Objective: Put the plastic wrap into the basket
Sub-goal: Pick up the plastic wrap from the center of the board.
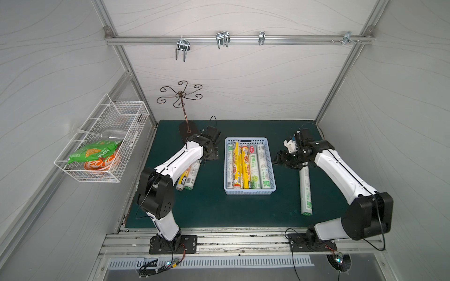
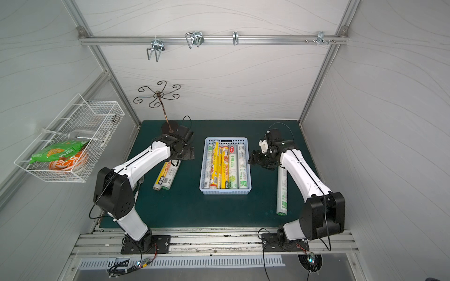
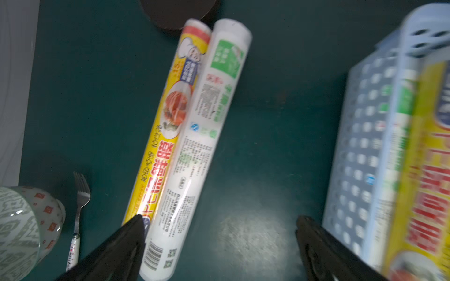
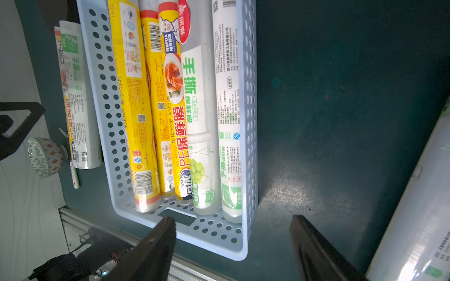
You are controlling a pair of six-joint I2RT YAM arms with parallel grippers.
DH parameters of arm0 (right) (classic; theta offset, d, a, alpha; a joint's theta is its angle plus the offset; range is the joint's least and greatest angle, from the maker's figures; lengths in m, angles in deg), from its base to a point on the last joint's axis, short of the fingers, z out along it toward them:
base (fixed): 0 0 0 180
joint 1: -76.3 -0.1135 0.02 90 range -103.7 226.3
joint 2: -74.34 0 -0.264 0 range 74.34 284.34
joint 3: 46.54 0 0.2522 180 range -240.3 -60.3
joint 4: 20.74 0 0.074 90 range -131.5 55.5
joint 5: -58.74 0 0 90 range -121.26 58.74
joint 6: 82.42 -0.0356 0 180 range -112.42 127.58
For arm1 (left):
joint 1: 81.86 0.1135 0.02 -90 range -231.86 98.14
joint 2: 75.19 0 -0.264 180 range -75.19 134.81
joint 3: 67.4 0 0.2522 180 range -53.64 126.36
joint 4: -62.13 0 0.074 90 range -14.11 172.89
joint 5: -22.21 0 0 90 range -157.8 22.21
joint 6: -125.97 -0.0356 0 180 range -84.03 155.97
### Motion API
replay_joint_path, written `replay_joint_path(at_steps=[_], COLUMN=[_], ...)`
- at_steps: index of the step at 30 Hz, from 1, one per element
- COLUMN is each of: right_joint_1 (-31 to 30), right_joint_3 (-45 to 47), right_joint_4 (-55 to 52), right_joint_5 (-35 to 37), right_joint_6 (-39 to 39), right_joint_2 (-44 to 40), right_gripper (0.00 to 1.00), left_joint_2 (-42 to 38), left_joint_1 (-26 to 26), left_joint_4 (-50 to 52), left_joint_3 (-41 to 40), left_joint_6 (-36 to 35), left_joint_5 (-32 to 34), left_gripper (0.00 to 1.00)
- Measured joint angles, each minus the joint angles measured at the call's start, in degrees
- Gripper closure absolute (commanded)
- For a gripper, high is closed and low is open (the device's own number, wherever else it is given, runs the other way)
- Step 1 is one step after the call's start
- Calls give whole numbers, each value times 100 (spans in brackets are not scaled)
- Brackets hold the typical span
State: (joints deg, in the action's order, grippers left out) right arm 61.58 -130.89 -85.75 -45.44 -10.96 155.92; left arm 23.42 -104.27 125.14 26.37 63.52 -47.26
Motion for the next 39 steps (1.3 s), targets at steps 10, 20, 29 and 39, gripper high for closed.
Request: replay_joint_path(at_steps=[10, 20, 29, 39], right_joint_1=[157, 245, 326, 352], right_joint_3=[280, 540, 557, 645], right_joint_4=[11, 81, 133, 155], right_joint_5=[52, 164, 256, 280], right_joint_6=[9, -9, -13, -15], right_joint_2=[0, -79, -210, -280], right_gripper=[11, 2, 1, 1], left_joint_2=[184, 413, 636, 656], left_joint_1=[570, 704, 706, 699], left_joint_4=[-490, -874, -1123, -1515], left_joint_3=[-529, -706, -763, -951], left_joint_6=[186, 157, 50, -188], left_joint_5=[-415, -743, -844, -1078], left_gripper=[1, 1, 1, 2])
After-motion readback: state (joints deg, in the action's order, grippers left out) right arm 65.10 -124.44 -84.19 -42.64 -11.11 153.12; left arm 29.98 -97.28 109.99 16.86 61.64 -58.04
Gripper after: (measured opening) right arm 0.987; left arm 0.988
